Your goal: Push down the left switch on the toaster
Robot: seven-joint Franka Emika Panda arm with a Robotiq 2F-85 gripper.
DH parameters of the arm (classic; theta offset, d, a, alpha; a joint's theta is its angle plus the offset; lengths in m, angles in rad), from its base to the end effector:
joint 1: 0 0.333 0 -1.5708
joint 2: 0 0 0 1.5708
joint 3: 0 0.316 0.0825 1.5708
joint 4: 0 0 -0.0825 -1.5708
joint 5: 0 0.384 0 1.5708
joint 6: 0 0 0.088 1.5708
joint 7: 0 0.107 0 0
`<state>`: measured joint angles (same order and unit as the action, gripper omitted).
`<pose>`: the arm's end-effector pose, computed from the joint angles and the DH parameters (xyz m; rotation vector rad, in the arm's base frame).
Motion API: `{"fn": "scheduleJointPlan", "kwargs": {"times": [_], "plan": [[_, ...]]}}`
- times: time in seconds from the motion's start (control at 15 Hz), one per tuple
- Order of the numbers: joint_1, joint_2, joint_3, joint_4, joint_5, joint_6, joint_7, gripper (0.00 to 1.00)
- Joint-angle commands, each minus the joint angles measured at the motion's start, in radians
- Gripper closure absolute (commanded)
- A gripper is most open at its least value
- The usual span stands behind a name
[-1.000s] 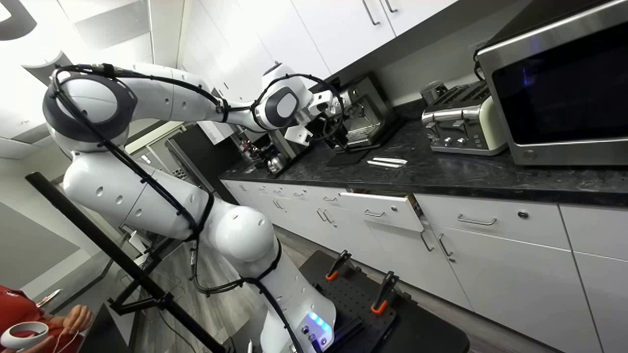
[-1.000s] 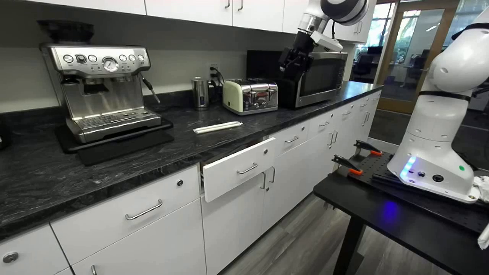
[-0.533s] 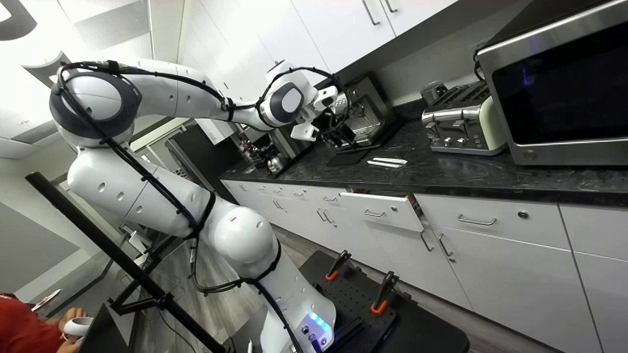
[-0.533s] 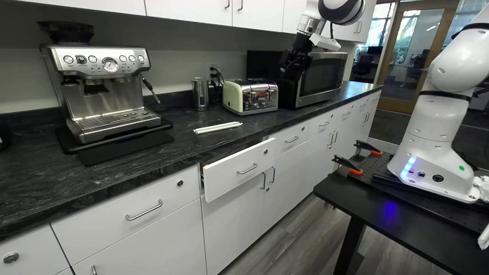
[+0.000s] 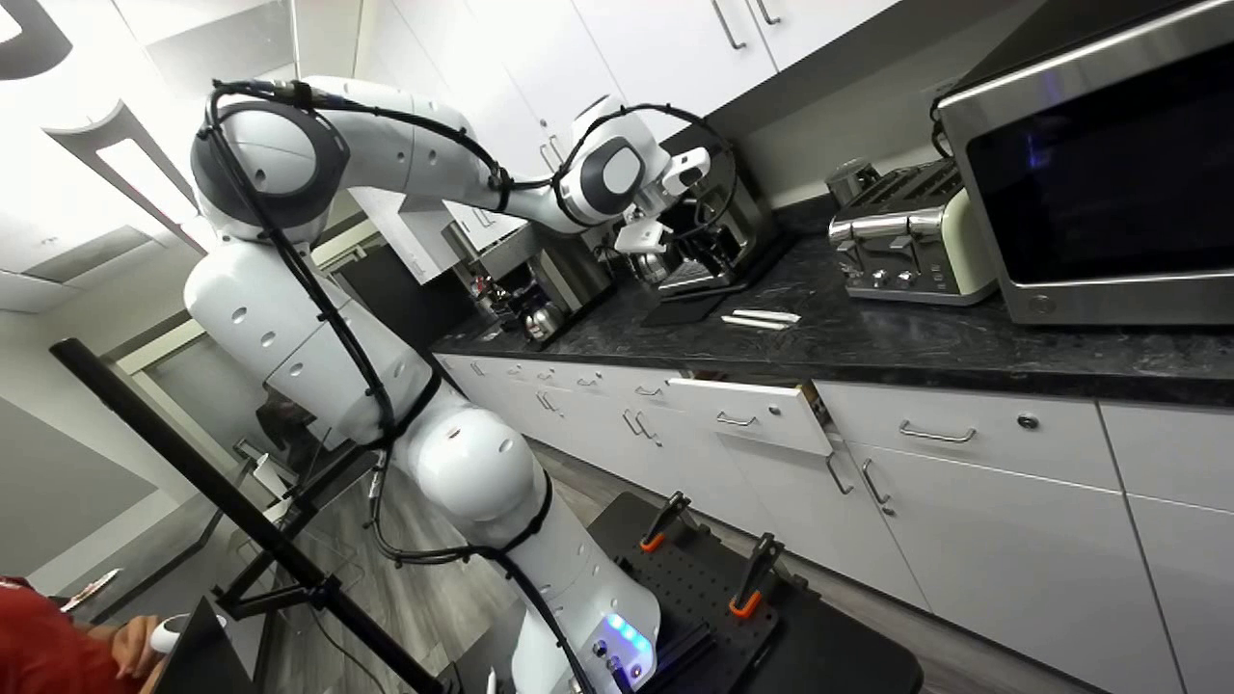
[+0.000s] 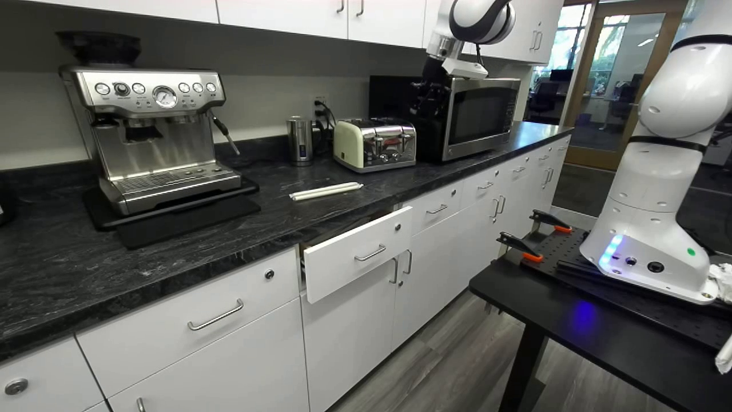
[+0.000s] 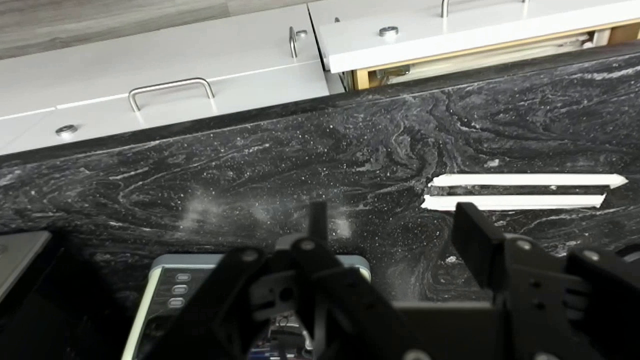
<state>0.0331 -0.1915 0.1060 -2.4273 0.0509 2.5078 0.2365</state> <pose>0.4828 0.0678 0.4069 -3.0427 0.2034 -0.4044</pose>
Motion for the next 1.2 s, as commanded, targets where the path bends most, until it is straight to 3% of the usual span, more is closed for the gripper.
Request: {"fn": "scheduleJointPlan", "kwargs": {"times": [0.0,0.2,0.27,0.4,0.67,0.73,1.13], "plan": [[-0.009,0.074,-0.011,0.086,-0.034,0.03,0.016,0.64],[-0.016,0.101,-0.013,0.111,-0.096,0.079,0.051,0.88],[-0.001,0.073,-0.019,0.082,-0.052,0.047,0.009,0.7],[-0.005,0.086,-0.02,0.092,-0.073,0.061,0.022,0.86],[-0.005,0.089,-0.02,0.095,-0.074,0.063,0.022,0.88],[-0.005,0.089,-0.02,0.095,-0.074,0.063,0.022,0.97],[-0.017,0.285,-0.044,0.298,-0.177,0.043,0.13,1.0]]}}
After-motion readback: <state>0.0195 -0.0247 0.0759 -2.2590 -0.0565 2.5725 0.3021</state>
